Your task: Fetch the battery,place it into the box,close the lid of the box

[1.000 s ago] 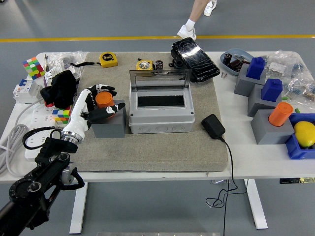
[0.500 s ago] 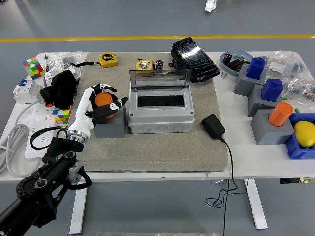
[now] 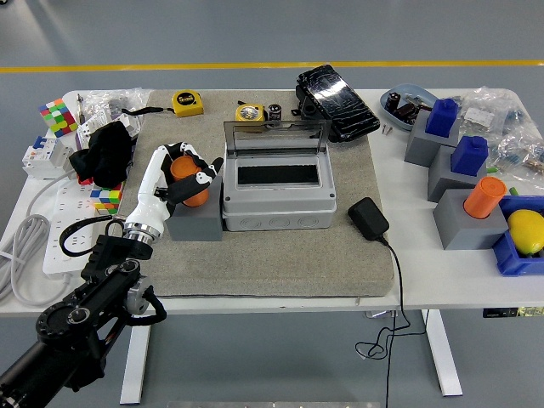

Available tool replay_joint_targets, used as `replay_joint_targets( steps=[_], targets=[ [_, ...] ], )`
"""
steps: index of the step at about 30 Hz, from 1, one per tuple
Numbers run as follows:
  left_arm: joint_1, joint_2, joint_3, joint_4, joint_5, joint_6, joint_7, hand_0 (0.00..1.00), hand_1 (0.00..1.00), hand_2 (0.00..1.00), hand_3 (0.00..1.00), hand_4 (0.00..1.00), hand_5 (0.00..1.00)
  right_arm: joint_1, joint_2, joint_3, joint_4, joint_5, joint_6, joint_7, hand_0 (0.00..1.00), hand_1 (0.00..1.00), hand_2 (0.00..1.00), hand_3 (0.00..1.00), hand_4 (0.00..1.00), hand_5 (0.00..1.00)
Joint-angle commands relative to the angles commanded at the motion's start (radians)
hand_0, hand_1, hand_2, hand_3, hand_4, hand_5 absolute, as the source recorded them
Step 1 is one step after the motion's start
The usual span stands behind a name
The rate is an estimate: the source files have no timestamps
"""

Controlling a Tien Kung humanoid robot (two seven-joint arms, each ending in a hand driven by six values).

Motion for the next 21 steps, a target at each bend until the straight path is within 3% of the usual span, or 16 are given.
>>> replay_joint_targets(
  steps=[4,7,8,12,16,21],
  targets=[
    [-0.002,0.019,-0.013,-0.079,0.123,0.025,0.05,0.2,0.132,0.187,0.228,0.742,0.002,-0.001,0.001,0.004,0.0,0.0,0.0,0.001,0.565,0.595,0.57,0.545,0.92,0.47],
    [-0.012,0.033,-0.001,-0.134,0.223,0.02,0.105,0.2,0.132,0.187,0.228,0.742,0.002,0.0,0.0,0.007,0.0,0.0,-0.001,0.002,0.565,0.595,0.57,0.545,0.92,0.47],
    [-0.019,0.04,0.012,-0.155,0.26,0.02,0.127,0.206,0.134,0.19,0.236,0.805,0.002,0.0,0.0,0.007,0.0,0.0,-0.001,0.002,0.566,0.595,0.569,0.544,0.92,0.47],
    [-0.061,0.055,0.084,-0.205,0.371,0.033,0.21,0.206,0.134,0.19,0.236,0.805,0.002,0.0,0.0,0.007,0.0,0.0,-0.002,0.002,0.566,0.595,0.569,0.544,0.92,0.47],
    [-0.142,0.042,0.201,-0.198,0.476,0.049,0.315,0.211,0.135,0.192,0.239,0.845,0.002,-0.001,0.002,0.005,0.0,0.001,-0.002,0.003,0.564,0.594,0.57,0.545,0.919,0.471],
    [-0.226,0.007,0.297,-0.144,0.563,0.058,0.389,0.21,0.136,0.195,0.245,0.858,0.002,0.002,0.003,0.006,0.002,-0.001,-0.003,0.003,0.566,0.595,0.57,0.545,0.92,0.471]
  ],
)
